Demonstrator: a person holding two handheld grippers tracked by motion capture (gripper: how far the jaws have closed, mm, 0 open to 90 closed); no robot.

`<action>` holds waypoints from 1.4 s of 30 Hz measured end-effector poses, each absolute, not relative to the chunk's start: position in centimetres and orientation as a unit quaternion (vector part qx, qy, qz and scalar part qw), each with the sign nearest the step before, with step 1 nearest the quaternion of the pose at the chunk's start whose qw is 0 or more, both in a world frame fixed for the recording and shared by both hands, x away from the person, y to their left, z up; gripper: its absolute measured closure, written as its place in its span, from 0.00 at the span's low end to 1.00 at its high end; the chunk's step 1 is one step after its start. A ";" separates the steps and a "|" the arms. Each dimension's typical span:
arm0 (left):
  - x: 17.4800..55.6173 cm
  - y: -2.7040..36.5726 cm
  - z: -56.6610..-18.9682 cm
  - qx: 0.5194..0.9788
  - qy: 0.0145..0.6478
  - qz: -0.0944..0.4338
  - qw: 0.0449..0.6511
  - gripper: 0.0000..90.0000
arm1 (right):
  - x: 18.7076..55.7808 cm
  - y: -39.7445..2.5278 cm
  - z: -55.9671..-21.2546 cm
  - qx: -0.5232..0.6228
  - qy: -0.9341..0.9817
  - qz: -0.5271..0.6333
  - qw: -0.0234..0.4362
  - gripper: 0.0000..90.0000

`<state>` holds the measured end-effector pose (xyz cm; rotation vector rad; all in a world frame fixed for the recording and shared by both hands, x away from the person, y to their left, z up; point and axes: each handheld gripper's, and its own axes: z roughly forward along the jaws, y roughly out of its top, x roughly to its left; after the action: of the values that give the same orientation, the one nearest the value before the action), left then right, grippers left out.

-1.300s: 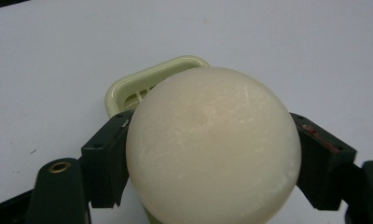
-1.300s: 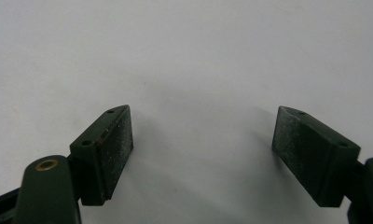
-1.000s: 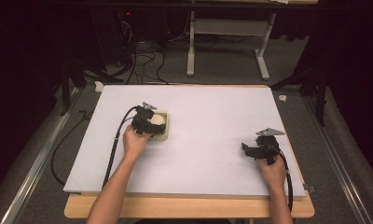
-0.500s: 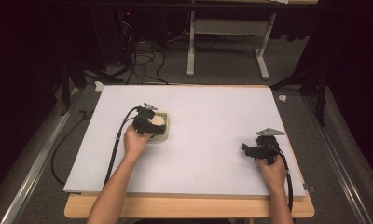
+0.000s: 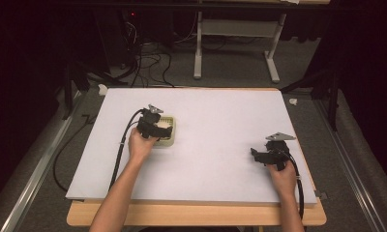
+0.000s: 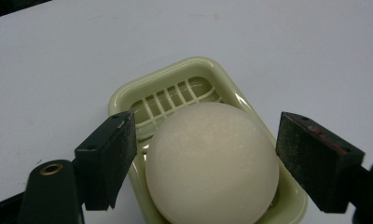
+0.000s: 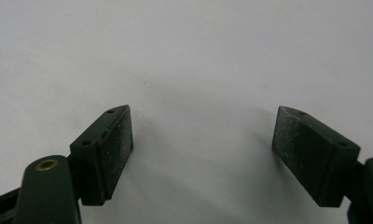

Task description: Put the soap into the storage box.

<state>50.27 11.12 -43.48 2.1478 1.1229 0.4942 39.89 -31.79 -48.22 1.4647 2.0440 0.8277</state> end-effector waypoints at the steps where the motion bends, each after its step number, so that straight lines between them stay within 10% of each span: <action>1: 50.2 11.2 -43.4 0.821 0.429 0.188 0.328 0.22 | 39.9 -31.8 -48.2 0.536 0.749 0.303 0.245 0.23; 42: 46.3 16.1 -40.6 0.789 0.435 0.181 0.394 0.21 | 39.9 -31.8 -48.2 0.536 0.749 0.303 0.245 0.23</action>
<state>46.34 16.14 -40.65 2.0025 1.1036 0.4601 39.90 -31.80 -48.22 1.4640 2.0444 0.8282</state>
